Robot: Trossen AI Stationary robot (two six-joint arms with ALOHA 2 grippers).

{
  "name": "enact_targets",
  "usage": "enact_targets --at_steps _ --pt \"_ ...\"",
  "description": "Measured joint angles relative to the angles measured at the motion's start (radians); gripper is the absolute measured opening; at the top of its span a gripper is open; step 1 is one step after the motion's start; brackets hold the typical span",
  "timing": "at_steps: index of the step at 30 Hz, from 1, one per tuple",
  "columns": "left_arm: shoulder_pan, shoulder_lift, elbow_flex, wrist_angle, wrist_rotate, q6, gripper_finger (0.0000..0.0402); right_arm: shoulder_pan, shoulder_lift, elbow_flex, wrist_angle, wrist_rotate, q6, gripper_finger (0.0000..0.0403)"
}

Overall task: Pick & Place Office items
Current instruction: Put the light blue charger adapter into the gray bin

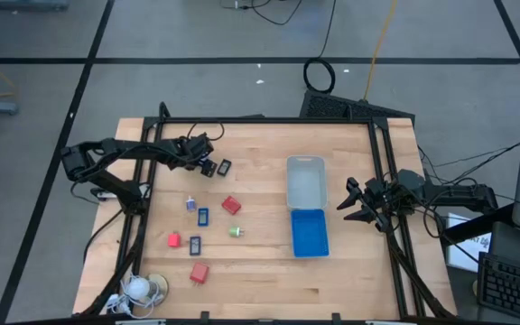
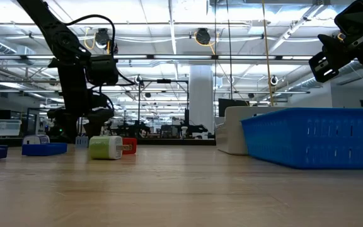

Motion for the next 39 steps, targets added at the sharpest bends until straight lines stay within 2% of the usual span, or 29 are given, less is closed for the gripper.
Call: enact_targets --at_steps 4,13,17,21,29,36,39 --pt "0.0 0.0 0.0 -0.001 0.002 0.0 0.0335 0.0 0.0 0.0 0.0 0.0 0.0 0.0165" --pt "-0.001 0.0 0.0 -0.001 0.011 -0.001 0.0247 0.0 0.0 0.0 0.0 0.0 0.0 0.0165" --pt "0.0 0.0 0.0 -0.001 0.01 -0.001 0.0221 0.0 0.0 0.0 0.0 0.0 0.0 0.0165" --pt "0.0 0.0 0.0 -0.001 0.011 -0.003 0.0217 0.0 0.0 0.0 0.0 0.0 0.0 0.0165" --pt "0.0 0.0 0.0 -0.003 0.015 0.008 0.0259 0.0 0.0 0.0 0.0 0.0 0.0 0.0165" --pt "0.0 0.0 0.0 0.001 0.016 0.017 0.0214 0.0 0.0 0.0 0.0 0.0 0.0 0.0165" --pt "-0.001 0.0 0.0 0.008 0.009 0.025 0.0212 0.0 0.0 0.0 0.0 0.0 0.0 0.0165"
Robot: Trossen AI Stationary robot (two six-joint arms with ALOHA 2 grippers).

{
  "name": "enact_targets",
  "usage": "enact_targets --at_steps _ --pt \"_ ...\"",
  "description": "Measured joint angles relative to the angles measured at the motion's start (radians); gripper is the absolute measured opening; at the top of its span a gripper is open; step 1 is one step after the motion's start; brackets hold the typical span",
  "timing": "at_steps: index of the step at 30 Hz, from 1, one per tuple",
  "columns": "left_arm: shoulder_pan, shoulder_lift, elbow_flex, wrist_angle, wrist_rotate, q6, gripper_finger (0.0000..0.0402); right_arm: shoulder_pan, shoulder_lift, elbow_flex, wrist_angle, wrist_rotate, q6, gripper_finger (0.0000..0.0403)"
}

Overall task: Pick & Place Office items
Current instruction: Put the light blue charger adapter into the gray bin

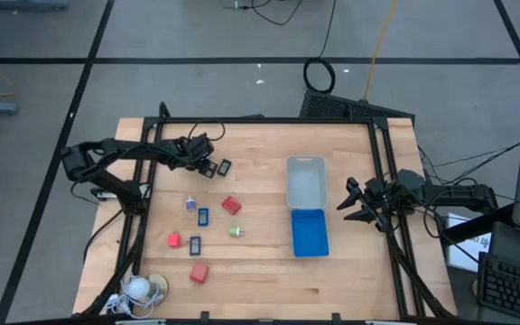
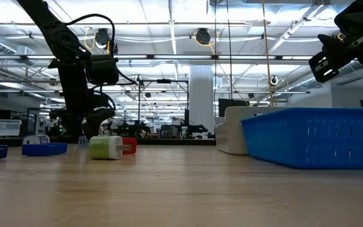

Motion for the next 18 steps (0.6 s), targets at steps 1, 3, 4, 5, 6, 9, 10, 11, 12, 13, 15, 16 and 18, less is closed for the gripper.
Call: enact_targets --at_steps 1,3,4,5,6,9,10,11,12,13,15,16,18 --pt "0.0 0.0 0.0 0.001 0.0 0.006 0.0212 0.0 0.0 0.0 0.0 0.0 0.0 0.0165" --pt "0.0 -0.005 0.0 -0.001 0.0 0.024 0.0213 0.0 0.0 0.0 0.0 0.0 0.0 0.0164" --pt "0.0 -0.009 -0.001 -0.003 0.0 0.027 0.0218 0.0 0.0 0.0 0.0 0.0 0.0 0.0165" --pt "-0.002 -0.011 -0.001 -0.005 0.001 0.029 0.0225 0.0 0.0 0.0 0.0 0.0 0.0 0.0164" --pt "-0.006 -0.015 -0.002 -0.009 0.001 0.029 0.0233 0.0 0.0 0.0 0.0 0.0 0.0 0.0165" --pt "-0.017 -0.045 -0.002 -0.007 -0.001 0.039 0.0244 0.0 0.0 0.0 0.0 0.0 0.0 0.0164" --pt "-0.022 -0.055 -0.002 -0.004 -0.002 0.041 0.0242 0.0 0.0 0.0 0.0 0.0 0.0 0.0165" --pt "-0.027 -0.063 -0.002 -0.002 -0.002 0.044 0.0236 0.0 0.0 0.0 0.0 0.0 0.0 0.0164" --pt "-0.032 -0.074 -0.002 -0.004 -0.001 0.045 0.0228 0.0 0.0 0.0 0.0 0.0 0.0 0.0165" --pt "-0.036 -0.089 -0.002 -0.007 -0.001 0.045 0.0219 0.0 0.0 0.0 0.0 0.0 0.0 0.0165" --pt "-0.047 -0.122 -0.002 -0.002 -0.001 0.05 0.021 0.0 0.0 0.0 0.0 0.0 0.0 0.0165" --pt "-0.052 -0.135 -0.002 -0.002 -0.001 0.055 0.021 0.0 0.0 0.0 0.0 0.0 0.0 0.0165" --pt "-0.061 -0.161 -0.002 -0.003 0.0 0.066 0.021 0.0 0.0 0.0 0.0 0.0 0.0 0.0165"
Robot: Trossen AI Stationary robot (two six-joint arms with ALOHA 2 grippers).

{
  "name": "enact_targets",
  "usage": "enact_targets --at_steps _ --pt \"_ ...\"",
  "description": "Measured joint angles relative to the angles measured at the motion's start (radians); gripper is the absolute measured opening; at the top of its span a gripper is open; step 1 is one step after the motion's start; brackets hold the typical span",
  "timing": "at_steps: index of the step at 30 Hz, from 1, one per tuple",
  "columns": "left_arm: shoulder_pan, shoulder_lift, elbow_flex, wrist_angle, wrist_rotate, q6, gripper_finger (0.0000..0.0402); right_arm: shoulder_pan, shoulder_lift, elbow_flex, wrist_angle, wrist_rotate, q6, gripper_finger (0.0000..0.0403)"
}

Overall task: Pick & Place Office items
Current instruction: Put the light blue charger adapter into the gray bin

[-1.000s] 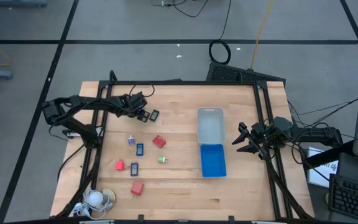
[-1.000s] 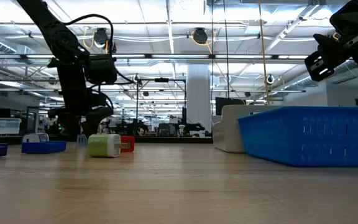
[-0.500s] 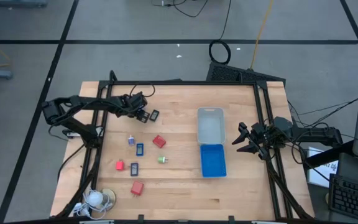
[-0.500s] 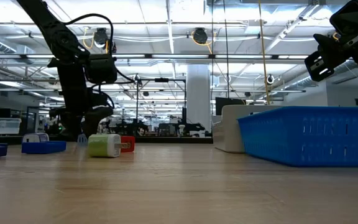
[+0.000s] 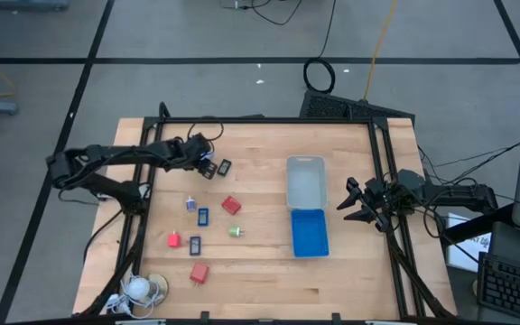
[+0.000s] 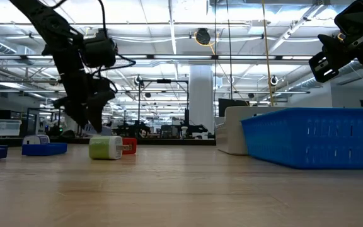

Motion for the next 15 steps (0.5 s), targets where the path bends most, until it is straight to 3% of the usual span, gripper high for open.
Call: enact_targets --at_steps 8,15 --pt "-0.027 -0.064 0.0 -0.005 -0.01 0.016 0.0237 0.0 0.0 0.0 0.0 0.0 0.0 0.0165" --pt "-0.059 -0.105 0.0 -0.003 0.011 0.032 0.021 0.0 0.0 0.0 0.0 0.0 0.0 0.0165"
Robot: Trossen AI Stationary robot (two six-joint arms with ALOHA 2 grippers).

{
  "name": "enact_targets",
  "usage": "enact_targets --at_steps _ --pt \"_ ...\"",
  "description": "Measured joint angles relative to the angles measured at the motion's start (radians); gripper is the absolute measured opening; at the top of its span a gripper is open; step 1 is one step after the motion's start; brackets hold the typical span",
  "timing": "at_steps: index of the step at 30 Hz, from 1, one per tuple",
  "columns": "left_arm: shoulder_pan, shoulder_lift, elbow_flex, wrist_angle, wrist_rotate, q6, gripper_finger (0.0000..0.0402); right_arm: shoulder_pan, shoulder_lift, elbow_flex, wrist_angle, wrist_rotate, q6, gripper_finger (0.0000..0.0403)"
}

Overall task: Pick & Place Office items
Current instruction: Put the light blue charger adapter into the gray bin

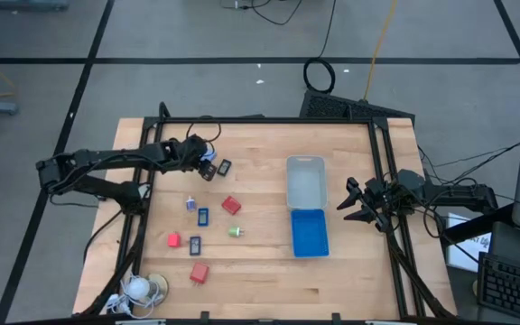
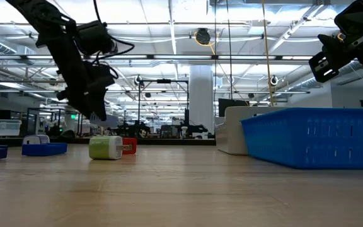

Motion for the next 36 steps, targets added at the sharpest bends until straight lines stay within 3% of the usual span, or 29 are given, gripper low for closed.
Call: enact_targets --at_steps 6,11,15,28,36 --pt "-0.047 -0.055 0.0 0.008 0.007 0.003 0.021 0.0 0.0 0.0 0.0 -0.001 0.01 0.0164" --pt "-0.092 -0.105 0.001 0.016 0.007 0.003 0.0227 0.0 0.0 0.0 -0.003 -0.055 0.384 0.0165" --pt "-0.124 -0.139 0.001 0.018 0.01 -0.002 0.0212 0.0 0.0 0.0 0.0 -0.053 0.524 0.0164" --pt "-0.211 -0.156 0.002 0.129 0.089 -0.02 0.0224 0.0 0.0 0.0 0.0 -0.053 0.549 0.0165" --pt "-0.255 -0.156 0.002 0.262 0.169 0.025 0.0211 0.0 0.0 0.0 0.0 -0.05 0.527 0.0164"
